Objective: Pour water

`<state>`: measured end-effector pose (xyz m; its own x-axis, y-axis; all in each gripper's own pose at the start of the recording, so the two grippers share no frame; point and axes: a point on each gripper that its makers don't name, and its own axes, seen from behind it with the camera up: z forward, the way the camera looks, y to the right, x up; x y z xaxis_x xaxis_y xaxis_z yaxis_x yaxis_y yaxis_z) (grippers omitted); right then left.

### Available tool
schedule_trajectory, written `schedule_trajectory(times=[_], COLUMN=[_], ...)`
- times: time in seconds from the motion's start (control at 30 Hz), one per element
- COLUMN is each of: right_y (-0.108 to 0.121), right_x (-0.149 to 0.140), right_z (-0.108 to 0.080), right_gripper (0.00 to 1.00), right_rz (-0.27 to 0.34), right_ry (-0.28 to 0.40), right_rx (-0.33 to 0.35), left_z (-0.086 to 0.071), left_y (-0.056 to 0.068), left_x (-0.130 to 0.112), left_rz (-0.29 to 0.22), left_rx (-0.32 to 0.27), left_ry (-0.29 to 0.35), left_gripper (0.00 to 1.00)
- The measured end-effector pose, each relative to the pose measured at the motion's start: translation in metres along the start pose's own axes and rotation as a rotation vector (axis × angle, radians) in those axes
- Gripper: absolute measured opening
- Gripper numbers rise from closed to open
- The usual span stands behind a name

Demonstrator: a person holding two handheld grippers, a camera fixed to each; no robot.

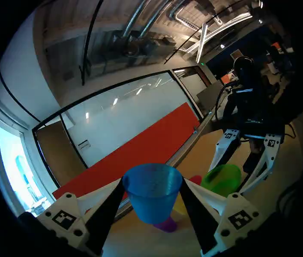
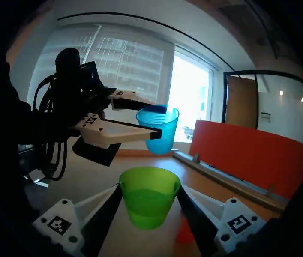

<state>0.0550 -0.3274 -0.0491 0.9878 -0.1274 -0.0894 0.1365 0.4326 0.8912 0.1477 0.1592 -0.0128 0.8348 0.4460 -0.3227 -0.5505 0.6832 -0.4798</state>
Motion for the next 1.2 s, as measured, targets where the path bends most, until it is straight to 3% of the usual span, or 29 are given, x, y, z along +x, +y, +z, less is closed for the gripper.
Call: schedule_trajectory(times=[0.2,0.57,0.97,1.2], right_y=[0.001,0.003,0.005,0.006], right_x=[0.004,0.006,0.006,0.006], right_z=[0.001,0.0,0.001,0.002], right_gripper=[0.91,0.91,0.91,0.91], right_rz=[-0.001,0.0,0.001,0.006], right_ry=[0.005,0.006,0.006,0.003], right_rx=[-0.005,-0.013,-0.019,-0.022], left_z=[0.001,0.0,0.0,0.0], left_y=[-0.003,-0.008,-0.01,-0.012], left_x=[-0.003,-0.014,-0.034,-0.039], left_rz=[-0.085,-0.195,-0.36,-0.423], left_rx=[0.001,0.0,0.008,0.007], left_ry=[-0.005,-0.03,-0.064,-0.075], left_gripper=[0.87,0.87,0.87,0.87])
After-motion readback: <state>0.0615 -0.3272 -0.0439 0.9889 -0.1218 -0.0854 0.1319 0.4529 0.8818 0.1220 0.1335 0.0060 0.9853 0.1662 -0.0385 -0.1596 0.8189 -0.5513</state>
